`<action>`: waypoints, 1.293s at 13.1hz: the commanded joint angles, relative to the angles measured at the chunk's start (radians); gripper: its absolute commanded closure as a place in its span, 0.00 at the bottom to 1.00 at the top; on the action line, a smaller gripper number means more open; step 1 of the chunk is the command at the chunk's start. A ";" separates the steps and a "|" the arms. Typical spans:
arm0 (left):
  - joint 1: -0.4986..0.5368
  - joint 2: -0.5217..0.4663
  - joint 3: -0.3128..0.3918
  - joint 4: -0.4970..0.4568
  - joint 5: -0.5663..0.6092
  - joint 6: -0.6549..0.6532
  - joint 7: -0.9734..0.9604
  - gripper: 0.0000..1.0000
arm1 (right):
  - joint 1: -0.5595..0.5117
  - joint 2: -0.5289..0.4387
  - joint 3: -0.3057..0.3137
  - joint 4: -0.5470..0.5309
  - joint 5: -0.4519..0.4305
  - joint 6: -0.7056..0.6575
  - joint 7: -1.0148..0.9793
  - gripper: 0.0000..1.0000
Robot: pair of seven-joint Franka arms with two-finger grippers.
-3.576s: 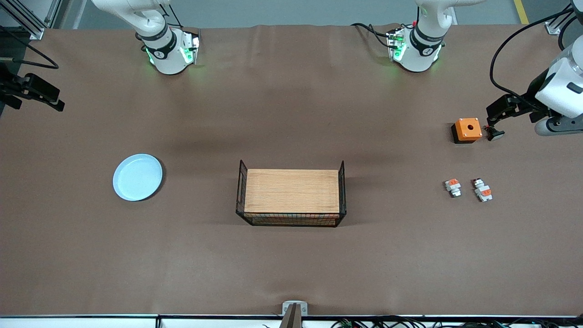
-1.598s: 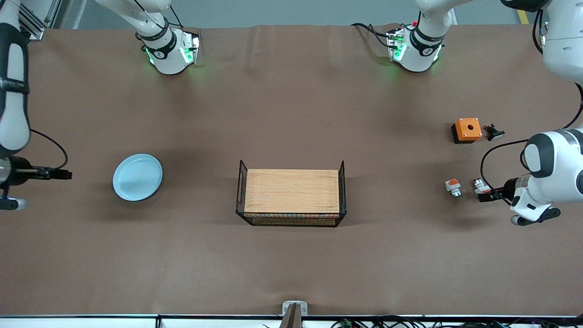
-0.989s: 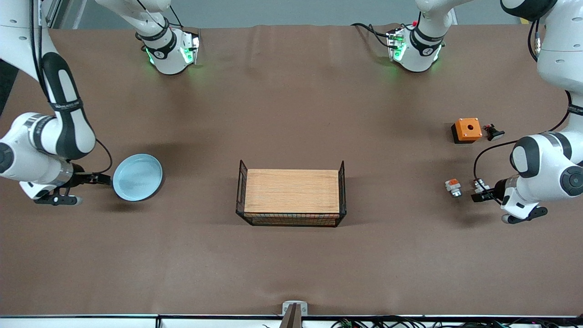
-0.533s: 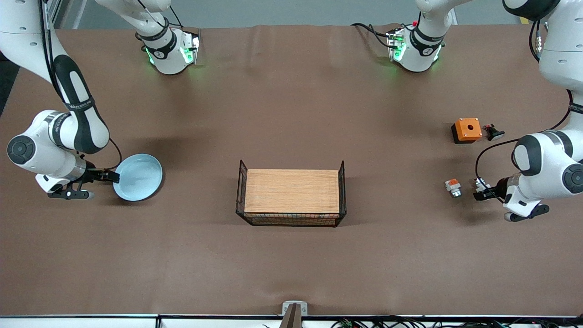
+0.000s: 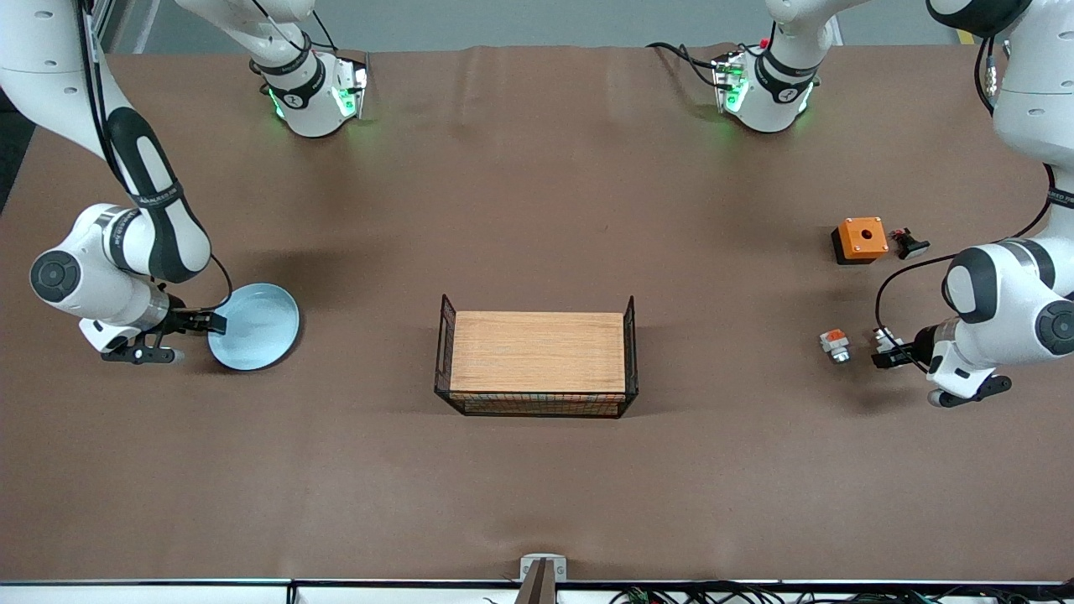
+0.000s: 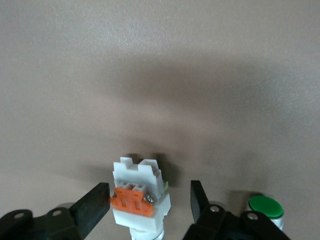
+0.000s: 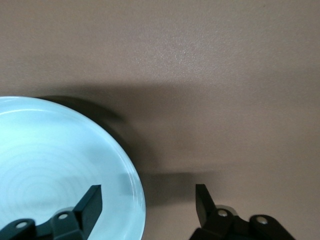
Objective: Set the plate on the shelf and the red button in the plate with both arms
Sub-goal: 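Lower the right gripper to the plate rim while the left gripper grasps the button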
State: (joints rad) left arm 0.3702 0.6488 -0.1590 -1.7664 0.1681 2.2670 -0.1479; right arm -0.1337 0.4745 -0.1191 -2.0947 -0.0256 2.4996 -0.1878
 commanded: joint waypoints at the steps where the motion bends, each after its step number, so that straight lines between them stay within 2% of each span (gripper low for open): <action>1: 0.015 -0.041 -0.007 -0.050 0.018 0.000 0.005 0.27 | -0.007 -0.004 0.007 -0.016 0.004 0.018 0.002 0.28; 3: 0.015 -0.043 -0.007 -0.050 0.018 -0.015 0.005 0.27 | -0.007 -0.002 0.007 -0.018 0.019 0.016 0.004 0.37; 6: 0.015 -0.043 -0.007 -0.053 0.018 -0.015 0.007 0.28 | -0.003 0.004 0.007 -0.028 0.102 0.009 -0.001 0.51; 8: 0.018 -0.043 -0.007 -0.056 0.018 -0.023 0.007 0.34 | -0.001 0.004 0.007 -0.028 0.108 0.007 0.001 0.62; 9: 0.024 -0.043 -0.007 -0.056 0.018 -0.030 0.007 0.38 | -0.001 0.004 0.007 -0.030 0.108 0.005 0.001 0.68; 12: 0.029 -0.043 -0.007 -0.065 0.018 -0.034 0.010 0.40 | 0.003 -0.002 0.009 -0.028 0.108 -0.039 -0.004 0.92; 14: 0.029 -0.043 -0.007 -0.059 0.018 -0.037 0.013 0.59 | 0.003 -0.025 0.019 -0.016 0.110 -0.108 -0.001 0.99; 16: 0.026 -0.044 -0.013 -0.051 0.018 -0.037 0.013 0.89 | 0.006 -0.048 0.021 0.004 0.110 -0.161 0.004 0.99; 17: 0.026 -0.061 -0.019 -0.050 0.018 -0.038 0.014 1.00 | 0.014 -0.059 0.021 0.016 0.110 -0.189 0.007 0.99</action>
State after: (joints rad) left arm 0.3879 0.6316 -0.1620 -1.8004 0.1683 2.2417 -0.1450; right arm -0.1324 0.4436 -0.1019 -2.0872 0.0661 2.3633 -0.1861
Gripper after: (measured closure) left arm 0.586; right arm 0.974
